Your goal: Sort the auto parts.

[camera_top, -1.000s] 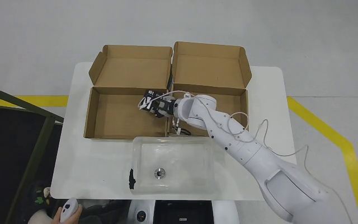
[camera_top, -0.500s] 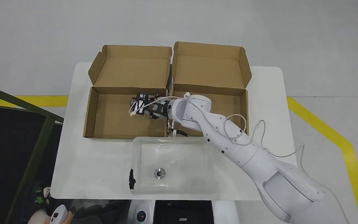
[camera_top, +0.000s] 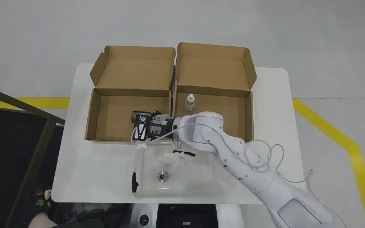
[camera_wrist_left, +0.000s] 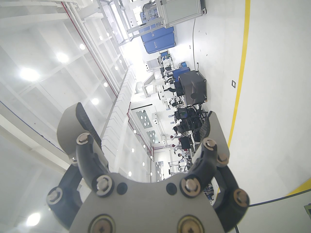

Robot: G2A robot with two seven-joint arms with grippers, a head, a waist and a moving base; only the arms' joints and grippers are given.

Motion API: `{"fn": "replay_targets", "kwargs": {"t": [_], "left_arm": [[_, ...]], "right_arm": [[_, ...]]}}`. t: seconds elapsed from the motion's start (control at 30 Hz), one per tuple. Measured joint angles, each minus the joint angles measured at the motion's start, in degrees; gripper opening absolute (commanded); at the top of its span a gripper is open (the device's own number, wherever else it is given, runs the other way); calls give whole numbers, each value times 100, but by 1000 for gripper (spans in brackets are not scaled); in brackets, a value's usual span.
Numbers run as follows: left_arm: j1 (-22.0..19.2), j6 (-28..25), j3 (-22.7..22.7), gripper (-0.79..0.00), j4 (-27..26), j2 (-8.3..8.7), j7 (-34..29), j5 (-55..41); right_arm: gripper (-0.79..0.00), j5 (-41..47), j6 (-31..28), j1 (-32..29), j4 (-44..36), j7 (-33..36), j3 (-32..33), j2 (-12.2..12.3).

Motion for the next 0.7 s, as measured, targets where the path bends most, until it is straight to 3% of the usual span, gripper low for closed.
{"fn": "replay_targets", "kwargs": {"t": [0.2, 0.7], "left_arm": [[0, 0, 0, 0, 0, 0, 0, 0], [0, 0, 0, 0, 0, 0, 0, 0]], "right_arm": [[-471, -92, -321, -660, -800, 225, 305, 193], [-443, -540, -969, -1784, -1655, 321, 589, 513]]}}
